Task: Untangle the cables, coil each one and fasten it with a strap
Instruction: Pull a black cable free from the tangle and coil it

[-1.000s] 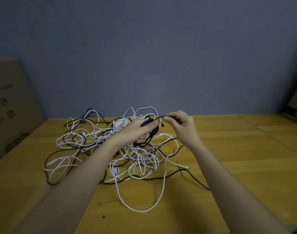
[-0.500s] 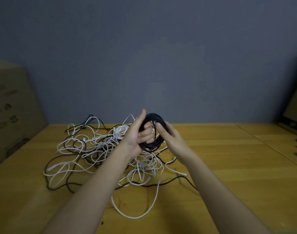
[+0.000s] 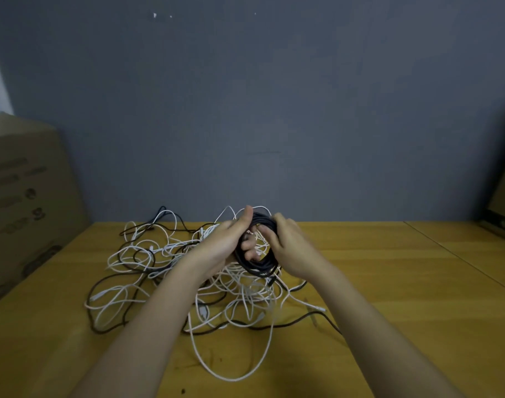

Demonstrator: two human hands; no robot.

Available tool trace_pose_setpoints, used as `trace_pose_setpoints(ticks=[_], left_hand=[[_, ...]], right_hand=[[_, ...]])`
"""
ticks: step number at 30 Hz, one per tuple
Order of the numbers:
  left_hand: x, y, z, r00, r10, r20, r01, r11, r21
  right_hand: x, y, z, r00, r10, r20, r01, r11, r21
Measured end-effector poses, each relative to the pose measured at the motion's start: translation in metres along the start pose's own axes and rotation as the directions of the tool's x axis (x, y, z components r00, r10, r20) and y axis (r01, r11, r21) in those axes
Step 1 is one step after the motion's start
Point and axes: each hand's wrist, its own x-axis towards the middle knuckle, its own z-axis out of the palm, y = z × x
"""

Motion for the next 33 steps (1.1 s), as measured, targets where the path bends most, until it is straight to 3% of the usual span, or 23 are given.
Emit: trace_pose_setpoints(ticks=[2, 4, 6, 12, 17, 22, 24, 26, 28, 30, 33], left_hand=[[-0.002, 0.003, 0.002, 0.998, 0.023, -0.052, -0.020, 0.998, 0.064], [-0.003, 0.004, 0.000, 0.987, 0.049, -0.151, -0.043, 0.998, 0.046], [-0.002, 0.006, -0.002, 0.972, 0.060, -0.228, -0.063, 0.998, -0.007], [-0.003, 0.005, 0.003, 0.945, 0.112, -0.308, -0.146, 0.985, -0.088], [-0.006, 0.009, -0.005, 0.938, 0.140, -0.318, -0.184, 0.976, -0.114], [-0.011, 0.015, -0.017, 0.925, 0.203, -0.320, -0.212, 0.977, 0.007], [-0.012, 0.015, -0.022, 0.920, 0.210, -0.331, -0.210, 0.977, 0.035], [-0.013, 0.013, -0.028, 0.908, 0.220, -0.356, -0.208, 0.976, 0.071], [-0.013, 0.012, -0.034, 0.893, 0.223, -0.391, -0.215, 0.974, 0.065], [-0.014, 0.012, -0.040, 0.873, 0.205, -0.442, -0.245, 0.969, -0.035], [-0.017, 0.014, -0.051, 0.845, 0.164, -0.508, -0.297, 0.935, -0.192]], right_hand=[[0.000, -0.004, -0.005, 0.997, 0.004, 0.073, -0.018, 0.982, 0.190], [0.000, -0.002, -0.014, 0.994, -0.006, 0.110, -0.047, 0.880, 0.473], [0.001, 0.007, -0.024, 0.991, -0.004, 0.137, -0.077, 0.813, 0.577], [0.015, 0.028, -0.034, 0.961, 0.055, 0.271, -0.162, 0.906, 0.391], [0.040, 0.048, -0.030, 0.977, 0.174, 0.120, -0.197, 0.958, 0.210], [0.057, 0.049, -0.014, 0.973, 0.227, -0.040, -0.230, 0.943, -0.242], [0.067, 0.040, -0.008, 0.955, 0.224, -0.194, -0.246, 0.965, -0.094], [0.077, 0.026, -0.003, 0.897, 0.262, -0.355, -0.185, 0.954, 0.235], [0.084, 0.012, 0.000, 0.878, 0.269, -0.397, -0.092, 0.907, 0.411], [0.084, 0.008, 0.008, 0.924, 0.206, -0.321, -0.082, 0.929, 0.362], [0.067, 0.021, 0.025, 0.989, 0.068, -0.134, -0.075, 0.996, -0.049]])
